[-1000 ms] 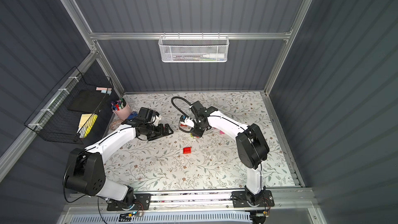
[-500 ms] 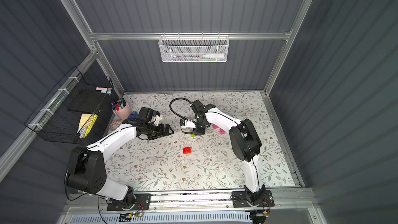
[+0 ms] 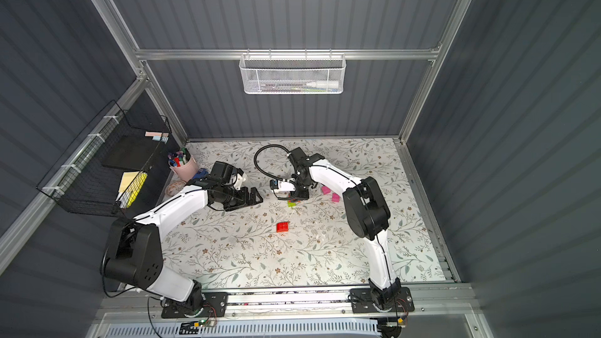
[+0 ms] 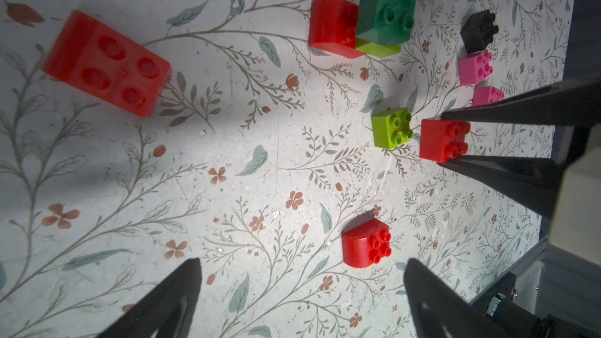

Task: Assemble the letter s with lego
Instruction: Assemble the lego brick with the lego brick.

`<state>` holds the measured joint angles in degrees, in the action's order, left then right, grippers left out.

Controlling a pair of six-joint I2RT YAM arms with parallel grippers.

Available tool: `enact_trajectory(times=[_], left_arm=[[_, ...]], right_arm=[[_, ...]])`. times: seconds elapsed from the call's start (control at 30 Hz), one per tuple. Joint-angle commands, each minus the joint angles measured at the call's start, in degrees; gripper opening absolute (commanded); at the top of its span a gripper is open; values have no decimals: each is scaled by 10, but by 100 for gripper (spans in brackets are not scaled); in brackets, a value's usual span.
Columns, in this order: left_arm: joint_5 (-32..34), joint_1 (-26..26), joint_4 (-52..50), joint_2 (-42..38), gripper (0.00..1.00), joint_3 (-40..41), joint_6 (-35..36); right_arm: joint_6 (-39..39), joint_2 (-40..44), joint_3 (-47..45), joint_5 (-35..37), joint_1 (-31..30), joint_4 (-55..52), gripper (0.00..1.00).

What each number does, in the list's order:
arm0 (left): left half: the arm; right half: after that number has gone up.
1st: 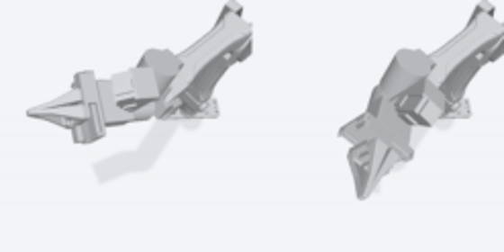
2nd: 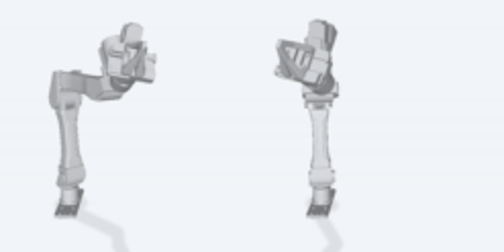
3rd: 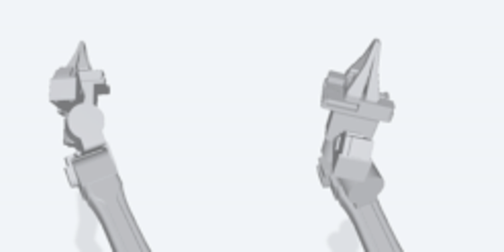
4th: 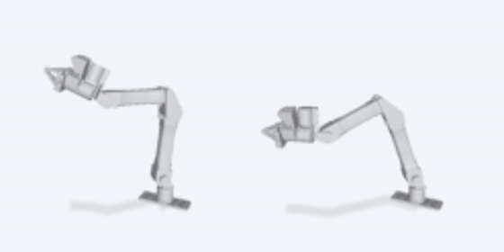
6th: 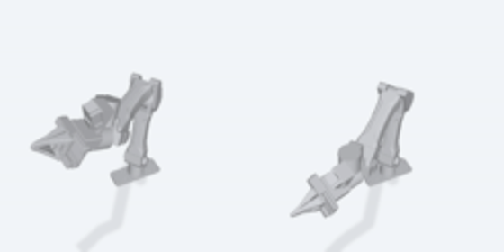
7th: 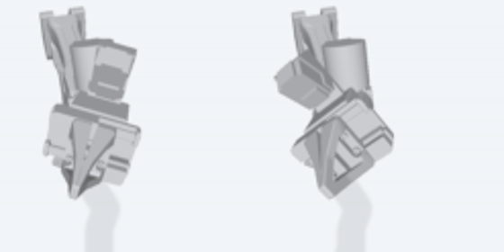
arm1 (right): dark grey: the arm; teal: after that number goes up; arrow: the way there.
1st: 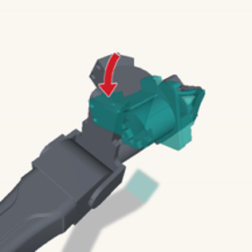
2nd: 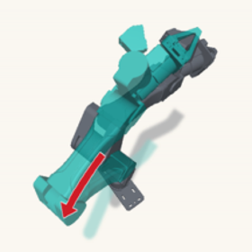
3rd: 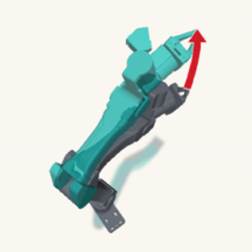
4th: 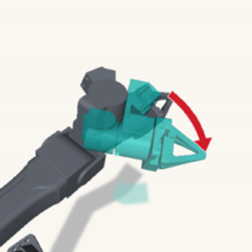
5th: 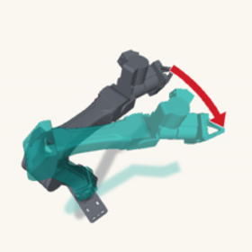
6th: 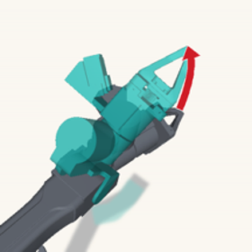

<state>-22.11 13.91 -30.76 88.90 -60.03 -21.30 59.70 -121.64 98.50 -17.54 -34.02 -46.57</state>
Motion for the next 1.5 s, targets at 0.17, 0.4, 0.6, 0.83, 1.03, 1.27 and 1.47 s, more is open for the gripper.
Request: enact_trajectory(times=[0.17,0.4,0.6,0.83,1.03,1.27,1.47], left_arm=[[0,-4,-21,15,100,-26,20],[2,-4,-32,27,99,-36,33],[1,-4,-34,28,99,-37,38],[-5,-4,-33,29,100,-36,40],[-13,-4,-31,30,100,-36,41],[-13,-4,-33,29,100,-36,44],[-14,-4,-32,32,100,-36,44]], right_arm=[[37,-14,11,-19,8,-48,17],[54,-28,13,17,10,-18,17],[67,-27,2,21,10,17,17],[129,-22,-16,3,10,-9,19],[118,-28,1,20,11,-38,22],[122,-38,9,15,11,-29,22],[128,-44,9,15,11,-13,22]])
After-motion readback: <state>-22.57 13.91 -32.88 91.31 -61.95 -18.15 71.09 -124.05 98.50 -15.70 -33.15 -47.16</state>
